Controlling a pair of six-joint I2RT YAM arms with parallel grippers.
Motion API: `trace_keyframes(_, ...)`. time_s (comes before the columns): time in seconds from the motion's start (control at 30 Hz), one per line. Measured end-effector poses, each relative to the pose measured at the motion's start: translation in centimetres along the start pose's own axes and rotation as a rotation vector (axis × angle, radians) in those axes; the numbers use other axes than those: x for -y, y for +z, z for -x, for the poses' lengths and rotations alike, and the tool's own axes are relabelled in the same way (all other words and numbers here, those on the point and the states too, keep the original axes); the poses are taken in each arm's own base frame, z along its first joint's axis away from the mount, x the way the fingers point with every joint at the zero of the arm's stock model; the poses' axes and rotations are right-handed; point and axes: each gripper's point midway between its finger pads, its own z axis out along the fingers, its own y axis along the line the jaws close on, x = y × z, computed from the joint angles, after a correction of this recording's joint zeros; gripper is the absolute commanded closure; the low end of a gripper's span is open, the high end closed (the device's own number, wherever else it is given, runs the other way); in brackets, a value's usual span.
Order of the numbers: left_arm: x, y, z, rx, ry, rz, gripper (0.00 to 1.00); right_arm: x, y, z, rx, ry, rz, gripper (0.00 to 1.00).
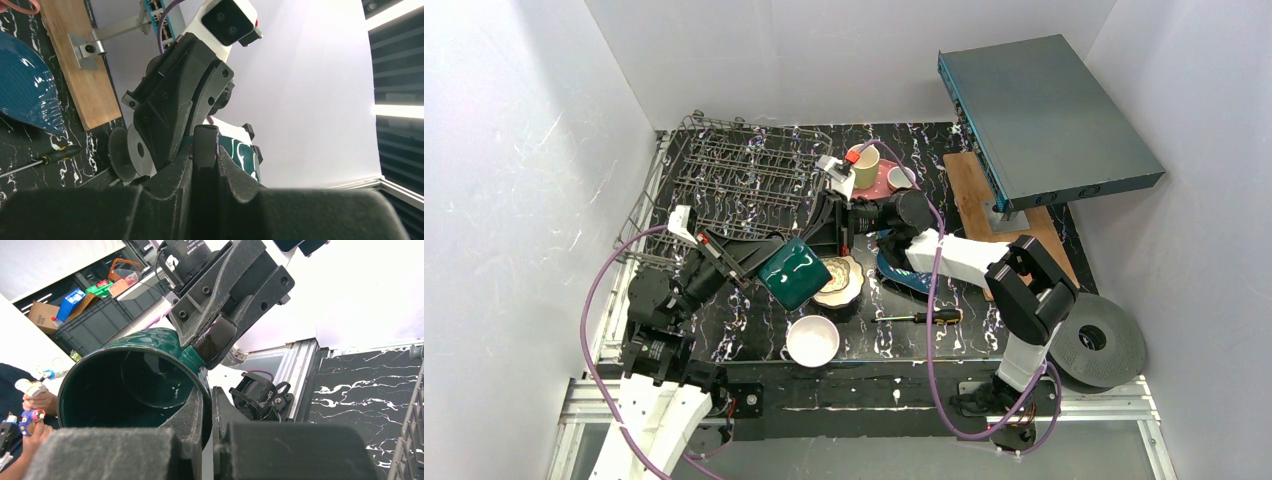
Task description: Load the mixed dishes into the dish rack
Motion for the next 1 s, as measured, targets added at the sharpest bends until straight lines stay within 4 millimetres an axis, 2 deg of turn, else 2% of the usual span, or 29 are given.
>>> trace_keyframes(0.03,-0.1,0.0,0.1,0.004,-0.001,0.002,1.0,0.0,0.0,0.0,0.003,-0.001,-0.001,0.99)
trace_keyframes(0.1,-0.3,0.0,0.2,0.011,-0.003,0.015,1.0,0.3,0.0,-0.2,0.008,0.003,-0.009,0.73)
trace_keyframes(0.17,-0.7,0.0,0.3,0.021,-0.006,0.044,1.0,0.7,-0.1,-0.4,0.013,0.017,-0.029,0.55)
trace_keyframes(0.23,-1.4,-0.2,0.4,0.034,0.0,0.096,1.0,1.6,-0.3,-0.7,0.027,0.05,-0.073,0.37)
trace_keyframes(0.3,-1.7,-0.5,0.5,0.041,0.004,0.134,1.0,2.5,-0.5,-1.0,0.036,0.075,-0.117,0.29)
trace_keyframes(0.4,-1.7,-0.9,0.5,0.048,0.016,0.177,1.0,3.9,-1.5,-1.4,0.056,0.119,-0.217,0.24)
trace_keyframes(0.5,-1.6,-1.4,0.6,0.053,0.041,0.229,1.0,5.3,-3.4,-1.0,0.082,0.154,-0.331,0.21)
trace_keyframes(0.63,-1.9,-2.0,1.2,0.058,0.097,0.356,1.0,7.7,-7.8,0.4,0.132,0.188,-0.571,0.14)
trace_keyframes(0.77,-3.4,-2.4,2.5,0.061,0.185,0.514,1.0,9.9,-13.0,1.1,0.128,0.204,-0.926,0.14)
trace_keyframes(0.87,-5.8,-2.7,3.5,0.043,0.251,0.656,1.0,9.6,-15.8,1.0,0.088,0.159,-1.117,0.14)
trace_keyframes(1.0,-9.0,-2.8,5.6,0.003,0.33,0.862,1.0,7.8,-19.4,0.1,0.013,0.092,-1.3,0.14)
